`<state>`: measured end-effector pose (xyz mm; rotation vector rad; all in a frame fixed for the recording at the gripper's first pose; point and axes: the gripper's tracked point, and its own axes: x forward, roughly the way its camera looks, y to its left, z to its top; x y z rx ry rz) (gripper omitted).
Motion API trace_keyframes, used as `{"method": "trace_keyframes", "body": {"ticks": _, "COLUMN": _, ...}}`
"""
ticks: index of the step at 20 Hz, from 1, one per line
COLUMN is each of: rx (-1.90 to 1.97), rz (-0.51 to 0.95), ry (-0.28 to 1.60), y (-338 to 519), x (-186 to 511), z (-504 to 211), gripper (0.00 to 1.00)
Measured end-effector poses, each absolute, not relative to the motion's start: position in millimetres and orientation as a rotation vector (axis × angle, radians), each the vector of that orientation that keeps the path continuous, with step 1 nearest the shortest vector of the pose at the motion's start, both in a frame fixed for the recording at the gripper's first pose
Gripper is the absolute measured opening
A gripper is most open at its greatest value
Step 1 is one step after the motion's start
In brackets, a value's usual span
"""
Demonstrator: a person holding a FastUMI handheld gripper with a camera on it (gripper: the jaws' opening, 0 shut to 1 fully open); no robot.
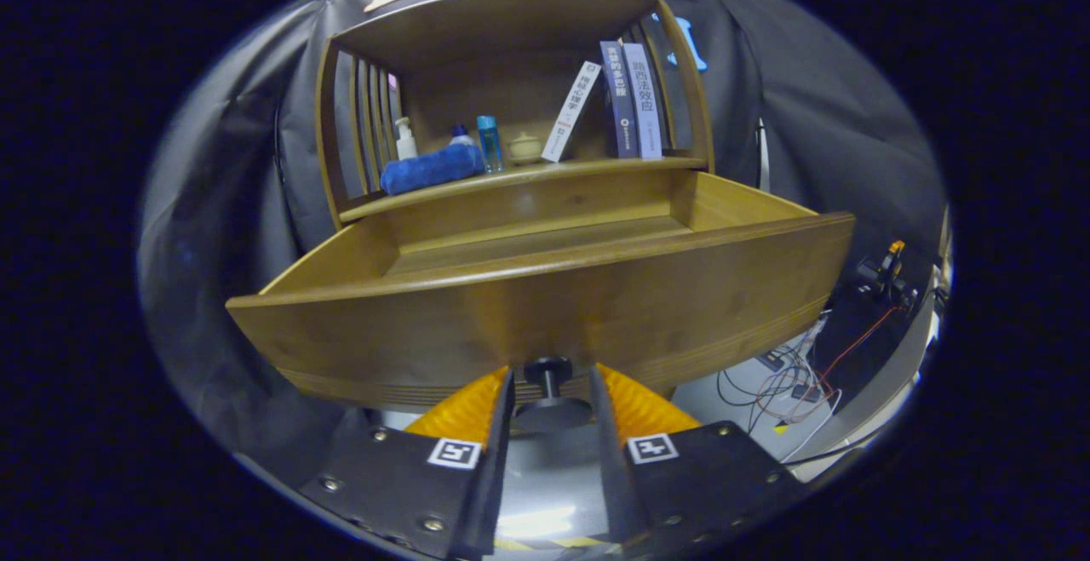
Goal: Pull open the drawer, take out the items inside it, and place them on the countertop above the cabinet.
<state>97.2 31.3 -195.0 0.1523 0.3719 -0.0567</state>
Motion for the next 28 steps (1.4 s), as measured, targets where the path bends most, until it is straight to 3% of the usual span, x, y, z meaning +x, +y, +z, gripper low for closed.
{"method": "trace_keyframes", "body": {"ticks": 2, "rx": 0.161, "rz": -0.058, "ry": 0.278, "y": 34, "x": 97, "z": -162, "gripper": 0.52}}
{"method": "trace_keyframes", "body": {"ticks": 7, "rx": 0.145, "rz": -0.089, "ry": 0.143, "y": 43, "x": 114, "z": -73, "gripper": 0.51}}
{"method": "trace_keyframes", "body": {"ticks": 13, "rx": 0.318, "rz": -0.208, "ry": 0.161, "y": 39, "x": 171, "z": -34, "gripper": 0.51}}
{"method": "trace_keyframes", "body": {"ticks": 17, "rx": 0.443, "rz": -0.308, "ry": 0.272, "y": 24, "x": 204, "z": -56, "gripper": 0.51}}
{"method": "trace_keyframes", "body": {"ticks": 21, "rx": 0.387, "rz": -0.387, "ry": 0.537, "y": 7, "x": 222, "z": -111, "gripper": 0.51}}
{"method": "trace_keyframes", "body": {"ticks": 28, "rx": 0.293, "rz": -0.297, "ry": 0.931, "y": 27, "x": 224, "z": -181, "gripper": 0.52}}
